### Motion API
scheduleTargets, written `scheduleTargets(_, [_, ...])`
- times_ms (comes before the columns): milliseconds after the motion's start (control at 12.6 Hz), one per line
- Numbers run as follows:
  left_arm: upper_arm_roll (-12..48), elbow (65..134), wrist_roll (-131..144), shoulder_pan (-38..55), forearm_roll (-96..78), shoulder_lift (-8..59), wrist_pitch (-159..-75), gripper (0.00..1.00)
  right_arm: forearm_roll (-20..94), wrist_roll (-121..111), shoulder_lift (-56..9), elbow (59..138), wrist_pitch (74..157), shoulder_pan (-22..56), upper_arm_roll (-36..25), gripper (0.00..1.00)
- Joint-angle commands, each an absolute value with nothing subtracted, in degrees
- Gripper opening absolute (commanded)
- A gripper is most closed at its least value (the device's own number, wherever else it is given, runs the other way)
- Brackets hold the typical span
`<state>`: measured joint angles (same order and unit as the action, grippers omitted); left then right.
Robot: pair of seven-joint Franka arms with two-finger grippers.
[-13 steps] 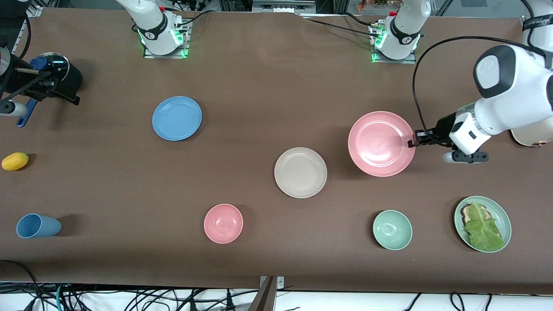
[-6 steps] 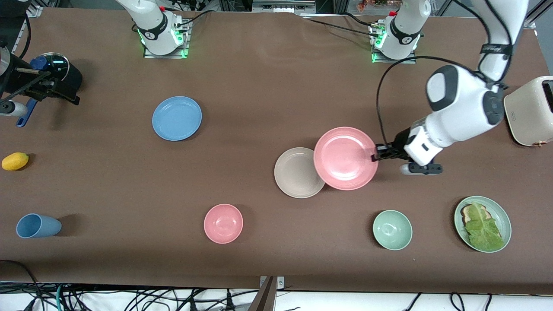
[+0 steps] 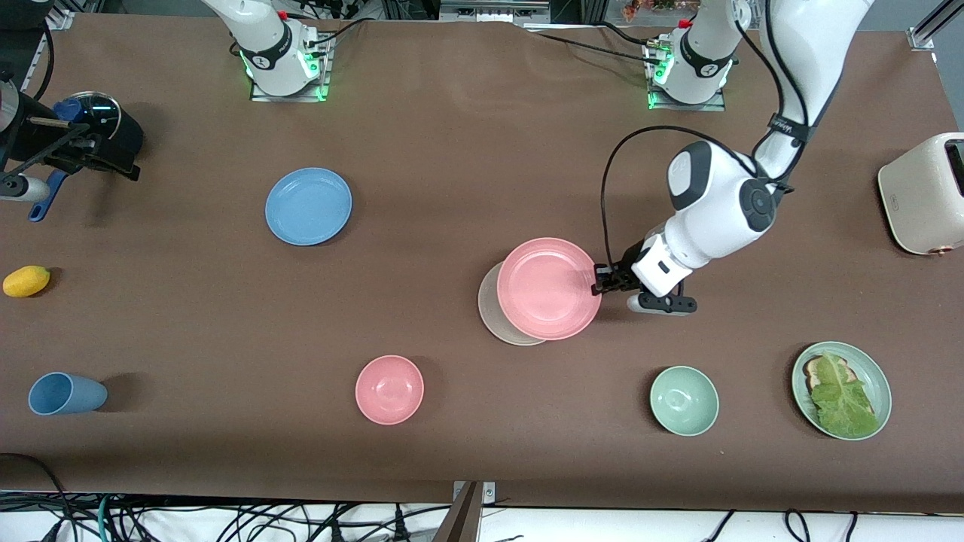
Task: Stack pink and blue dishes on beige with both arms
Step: 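Lift the pink plate with the left gripper and carry it onto the beige plate, then lower the pink plate onto the beige plate and open the left gripper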
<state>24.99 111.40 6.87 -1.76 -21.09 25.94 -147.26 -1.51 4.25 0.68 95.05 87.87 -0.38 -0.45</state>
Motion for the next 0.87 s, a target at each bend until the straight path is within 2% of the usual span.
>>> scheduleTargets(0, [23.5, 111.7, 8.3, 2.0, -22.1, 27.5, -151.9, 0.00, -0.7, 4.4, 0.7, 93.9, 86.4, -0.4, -0.6, 1.00])
scheduleTargets(794, [23.0, 116.4, 8.3, 5.9, -22.1, 33.0, -166.1, 0.00, -0.7, 4.5, 0.7, 93.9, 86.4, -0.5, -1.1, 1.00])
